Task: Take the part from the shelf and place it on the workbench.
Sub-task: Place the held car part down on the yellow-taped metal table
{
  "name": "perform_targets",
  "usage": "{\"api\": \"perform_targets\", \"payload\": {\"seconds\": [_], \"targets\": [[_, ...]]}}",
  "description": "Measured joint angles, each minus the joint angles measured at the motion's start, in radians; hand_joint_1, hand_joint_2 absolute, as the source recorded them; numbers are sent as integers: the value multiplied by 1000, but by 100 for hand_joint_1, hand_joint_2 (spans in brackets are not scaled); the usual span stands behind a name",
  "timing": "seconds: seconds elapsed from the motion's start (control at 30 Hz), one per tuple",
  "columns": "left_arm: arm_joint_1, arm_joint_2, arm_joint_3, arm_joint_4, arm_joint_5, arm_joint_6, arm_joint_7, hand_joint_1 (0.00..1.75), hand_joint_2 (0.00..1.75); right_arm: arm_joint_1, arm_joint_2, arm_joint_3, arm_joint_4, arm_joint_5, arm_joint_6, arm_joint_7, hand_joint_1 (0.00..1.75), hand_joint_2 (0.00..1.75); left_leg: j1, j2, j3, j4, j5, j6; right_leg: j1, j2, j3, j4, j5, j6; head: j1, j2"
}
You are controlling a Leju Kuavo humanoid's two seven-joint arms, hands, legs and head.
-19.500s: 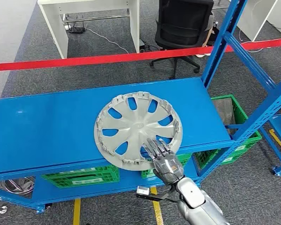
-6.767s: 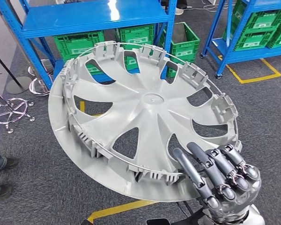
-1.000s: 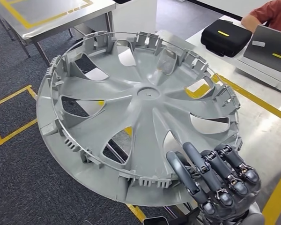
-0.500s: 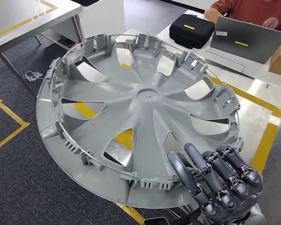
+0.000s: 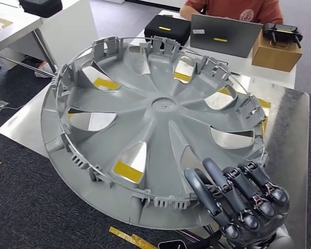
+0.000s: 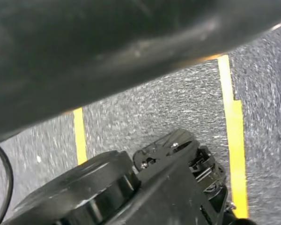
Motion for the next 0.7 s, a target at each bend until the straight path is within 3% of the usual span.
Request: {"api": "perform_targets", "payload": {"seconds": [0.03, 0.1, 0.17, 0.23, 0.3, 0.33, 0.37, 0.43, 0.5, 0.53, 0.6, 0.63, 0.7], "targets": [[0, 0, 0, 0, 0, 0, 0, 0, 0, 0, 0, 0, 0, 0, 0, 0, 175, 175, 0, -9, 5, -14, -2, 2, -2, 11, -5, 0, 2, 6, 0, 0], [-1, -1, 0, 0, 1, 1, 0, 0, 0, 0, 0, 0, 0, 0, 0, -1, 175, 175, 0, 11, 7, -24, 0, 7, -7, 27, -15, -2, 5, 18, 0, 0], [-4, -3, 0, 0, 2, 3, 0, 0, 0, -2, 0, 0, 0, 0, 0, -1, 175, 175, 2, 36, 11, -37, 7, 18, -4, -13, -39, 33, -19, 26, 4, 0], [-3, -5, 0, 0, 4, 3, 0, 0, 0, -4, 0, 0, 0, 0, 0, -1, 175, 175, 1, 65, 14, -43, 9, 24, -1, -79, -96, 147, -79, 32, 9, 0], [0, -4, 0, 0, 5, 3, 0, 0, 0, -3, 0, 0, 0, 0, 0, -2, 175, 175, -1, 96, 14, -43, 7, 26, -3, -104, -153, 265, -122, 37, 10, 0], [1, -4, 0, 0, 6, 3, 0, 0, 0, -3, 0, 0, 0, 0, 0, -2, 175, 175, -2, 110, 14, -43, 6, 26, -4, -109, -160, 281, -118, 39, 10, 0], [1, -4, 0, 0, 7, 3, 0, 0, 0, -3, 0, 0, 0, 0, 0, -2, 175, 175, -2, 122, 16, -42, 5, 24, -4, -114, -145, 254, -96, 40, 11, 0], [-1, -5, 0, 0, 7, 3, 0, 0, 0, -3, 0, 0, 0, 0, 0, -2, 175, 175, -3, 141, 21, -42, 0, 18, -3, -144, -70, 118, -34, 39, 11, 0], [-2, -5, 0, 0, 8, 3, 0, 0, 0, -5, 0, 0, 0, 0, 0, -2, 175, 175, -9, 156, 25, -38, -6, 8, 1, -176, -9, 11, -7, 33, 9, 0], [-1, -4, 0, 0, 8, 3, 0, 0, 0, -4, 0, 0, 0, 0, 0, -2, 175, 175, -12, 164, 26, -36, -8, 4, 4, -181, 1, -6, -8, 29, 8, 0], [-1, -4, 0, 0, 9, 3, -1, 0, 0, -3, 0, 0, 0, 0, 0, -2, 175, 175, -13, 180, 29, -34, -12, -4, 4, -164, 1, -7, -6, 19, 6, 0], [-2, -4, 0, 0, 9, 3, -1, 0, 0, -3, 0, 0, -1, 0, 0, -2, 175, 175, -12, 174, 29, -27, -20, -9, 3, -155, 1, -7, -5, 14, 5, 0], [-4, -4, 0, 0, 9, 3, -2, 0, 0, -4, 0, 1, -1, 1, 0, -2, 175, 175, -8, 136, 4, 39, -65, -18, -1, -143, 4, -10, -3, 3, 3, 0]]}}
